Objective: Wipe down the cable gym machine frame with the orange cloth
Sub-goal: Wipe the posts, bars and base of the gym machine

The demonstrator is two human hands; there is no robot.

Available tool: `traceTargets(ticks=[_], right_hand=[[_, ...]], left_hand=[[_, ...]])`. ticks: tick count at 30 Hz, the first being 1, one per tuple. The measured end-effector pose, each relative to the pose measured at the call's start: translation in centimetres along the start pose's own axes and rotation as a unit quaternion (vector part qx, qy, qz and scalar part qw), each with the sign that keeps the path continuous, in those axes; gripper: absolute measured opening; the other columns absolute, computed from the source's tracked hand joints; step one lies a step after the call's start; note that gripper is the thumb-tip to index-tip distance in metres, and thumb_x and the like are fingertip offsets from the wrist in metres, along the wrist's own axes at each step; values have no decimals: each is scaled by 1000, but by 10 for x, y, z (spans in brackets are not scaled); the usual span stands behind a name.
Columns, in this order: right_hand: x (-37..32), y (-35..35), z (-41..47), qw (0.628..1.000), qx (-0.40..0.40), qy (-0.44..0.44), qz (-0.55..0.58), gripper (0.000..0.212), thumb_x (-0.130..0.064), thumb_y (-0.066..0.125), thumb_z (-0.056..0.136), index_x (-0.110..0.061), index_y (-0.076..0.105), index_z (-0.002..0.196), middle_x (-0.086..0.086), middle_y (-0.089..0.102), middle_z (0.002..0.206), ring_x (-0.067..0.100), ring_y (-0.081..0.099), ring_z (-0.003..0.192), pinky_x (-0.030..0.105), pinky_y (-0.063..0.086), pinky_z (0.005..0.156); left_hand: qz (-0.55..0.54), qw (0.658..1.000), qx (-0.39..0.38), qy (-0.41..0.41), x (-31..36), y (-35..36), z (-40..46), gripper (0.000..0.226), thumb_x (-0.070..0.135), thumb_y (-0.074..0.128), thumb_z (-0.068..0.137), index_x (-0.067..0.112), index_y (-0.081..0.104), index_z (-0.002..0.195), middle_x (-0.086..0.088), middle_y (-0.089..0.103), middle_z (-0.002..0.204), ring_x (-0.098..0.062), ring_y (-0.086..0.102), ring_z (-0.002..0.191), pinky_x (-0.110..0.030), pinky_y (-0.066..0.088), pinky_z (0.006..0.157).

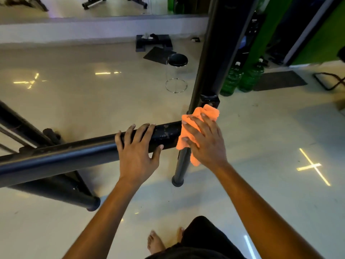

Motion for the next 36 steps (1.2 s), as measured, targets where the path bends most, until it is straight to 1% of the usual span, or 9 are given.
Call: traceTargets(ticks=[5,9,13,15,18,20,25,31,36], right_hand=[[-15,-2,21,992,23,122,24,39,-50,51,112,-31,67,142,-2,56,154,30,37,156,61,25,126],[-17,12,11,999,-13,27,31,49,-53,52,111,-34,57,156,0,46,165,34,26,162,62,9,133],[18,-6,5,987,2,-137,86,40,-23,53,114,-15,62,152,7,53,162,31,40,158,51,40,125],[42,-23,7,985,34,-97,140,44,-5,59,105,-14,67,147,1,58,159,19,50,152,42,55,111],[78,-52,18,976,100,3,192,41,-8,61,105,-16,70,144,1,63,154,16,59,144,38,58,106],[87,-58,30,968,114,12,224,39,-17,56,111,-12,65,149,9,55,161,25,47,154,41,50,118],[75,3,31,987,-52,-5,153,72,-50,47,113,-22,19,174,6,-6,182,40,-14,166,66,16,131],[93,16,5,971,-53,-63,226,64,-42,48,115,-18,28,171,1,0,183,36,-9,167,59,31,130],[86,14,13,970,-80,-83,212,65,-46,43,116,-25,20,174,5,-10,182,41,-17,165,66,19,131]], left_hand=[[-14,1000,5,-8,-2,1,1,62,52,64,96,25,56,151,4,57,153,-35,45,146,-65,22,122],[-18,1000,11,-20,-3,2,2,61,56,59,95,28,58,150,7,59,151,-32,45,145,-62,23,122],[-18,998,13,-52,7,6,3,58,60,54,98,30,59,148,10,59,151,-29,44,147,-64,17,124],[-29,998,14,-58,28,12,7,56,60,51,100,32,60,148,12,58,152,-28,43,148,-65,14,125],[-66,996,-1,-63,66,23,16,52,57,48,103,35,59,149,16,56,154,-25,40,150,-65,9,127],[-95,992,-2,-81,82,31,24,46,52,44,106,38,62,146,19,57,152,-22,41,149,-65,8,126],[-151,977,47,-141,87,35,31,36,42,43,109,42,70,134,25,63,142,-15,46,144,-61,9,125],[-133,973,60,-178,103,46,18,46,44,43,106,35,62,147,17,54,156,-21,28,158,-58,-1,130],[-168,963,58,-200,118,50,9,55,48,43,103,32,56,154,15,42,166,-20,11,165,-57,-8,129]])
Point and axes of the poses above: each hand's wrist, its own z-axis towards the middle knuckle, its own y-axis out of the palm, x = y × z, the point moved 9 cm from there along z, towards the middle knuckle
